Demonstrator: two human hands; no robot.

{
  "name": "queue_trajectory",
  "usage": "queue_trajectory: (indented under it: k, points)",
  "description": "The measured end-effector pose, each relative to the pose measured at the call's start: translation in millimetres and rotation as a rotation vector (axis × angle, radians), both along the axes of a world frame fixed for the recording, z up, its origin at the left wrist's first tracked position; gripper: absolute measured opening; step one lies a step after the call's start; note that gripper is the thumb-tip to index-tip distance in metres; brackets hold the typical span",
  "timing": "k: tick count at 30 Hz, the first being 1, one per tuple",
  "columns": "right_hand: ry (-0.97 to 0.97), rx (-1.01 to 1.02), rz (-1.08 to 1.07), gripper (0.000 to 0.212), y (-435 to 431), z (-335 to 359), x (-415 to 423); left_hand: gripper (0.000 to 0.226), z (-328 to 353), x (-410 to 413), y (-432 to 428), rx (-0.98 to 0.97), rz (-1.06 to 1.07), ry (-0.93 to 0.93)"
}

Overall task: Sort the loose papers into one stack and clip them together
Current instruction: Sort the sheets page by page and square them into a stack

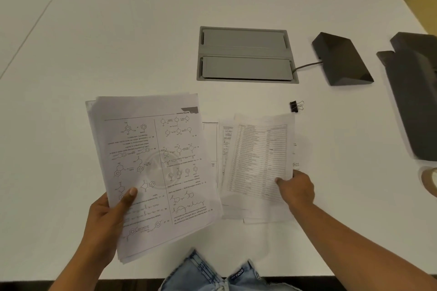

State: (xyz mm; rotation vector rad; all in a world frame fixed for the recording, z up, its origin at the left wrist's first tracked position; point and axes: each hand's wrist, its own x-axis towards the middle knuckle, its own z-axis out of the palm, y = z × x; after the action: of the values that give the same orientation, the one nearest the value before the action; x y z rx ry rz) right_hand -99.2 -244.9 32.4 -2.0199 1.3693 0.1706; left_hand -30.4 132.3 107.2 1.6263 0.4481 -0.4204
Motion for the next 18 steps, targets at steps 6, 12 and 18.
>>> queue_trajectory:
  k: [6,12,18]
  points:
    - [0.039,-0.067,0.043,0.021,-9,4,-12,0.025,-1,1,-15,-0.001,-0.011,0.001]
    - [0.071,-0.044,0.015,0.044,-3,-4,-8,0.023,-1,1,-24,-0.008,-0.024,-0.007]
    - [-0.01,-0.012,-0.041,0.014,-4,0,-9,0.023,-2,1,-20,-0.005,-0.015,-0.011]
